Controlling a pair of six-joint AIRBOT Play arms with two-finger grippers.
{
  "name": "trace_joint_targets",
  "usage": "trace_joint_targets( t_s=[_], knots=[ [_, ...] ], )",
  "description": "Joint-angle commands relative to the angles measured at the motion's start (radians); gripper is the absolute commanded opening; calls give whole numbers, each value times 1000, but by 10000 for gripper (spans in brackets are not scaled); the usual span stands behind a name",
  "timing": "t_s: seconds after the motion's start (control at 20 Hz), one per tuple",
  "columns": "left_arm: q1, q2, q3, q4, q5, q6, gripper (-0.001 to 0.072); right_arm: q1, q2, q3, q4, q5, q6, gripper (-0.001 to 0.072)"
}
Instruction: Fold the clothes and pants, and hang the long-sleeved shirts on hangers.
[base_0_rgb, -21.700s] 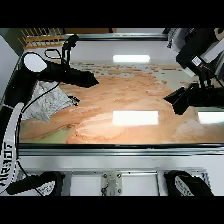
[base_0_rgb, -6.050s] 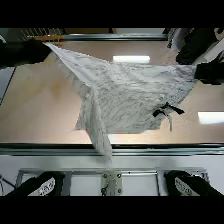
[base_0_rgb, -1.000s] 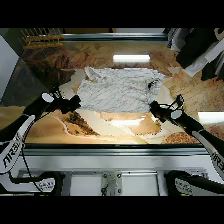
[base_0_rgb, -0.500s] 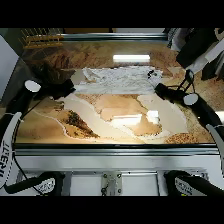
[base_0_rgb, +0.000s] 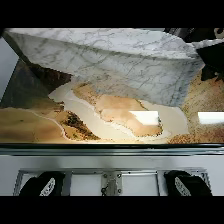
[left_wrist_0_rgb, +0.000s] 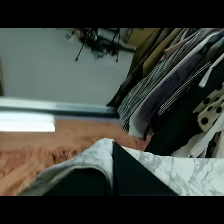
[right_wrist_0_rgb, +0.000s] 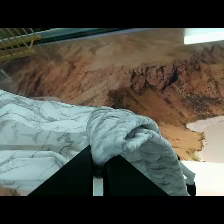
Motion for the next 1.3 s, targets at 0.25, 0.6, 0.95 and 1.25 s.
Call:
trace_joint_targets(
  t_s=[0.25, 0.6, 0.95, 1.25],
  knots=[
    [-1, 0, 148, 0, -75, -6, 11, 0, 134, 21, 24, 330, 262, 20],
    [-2, -510, 148, -19, -122, -7, 11, 103, -198, -181, -135, 307, 167, 20],
    [-54, -740, 148, -79, -123, 40, 11, 87, -502, -88, -301, 195, 148, 20],
    [-52, -636, 149, -80, -90, 62, 10, 87, -407, -57, -240, 129, 91, 21]
  ],
)
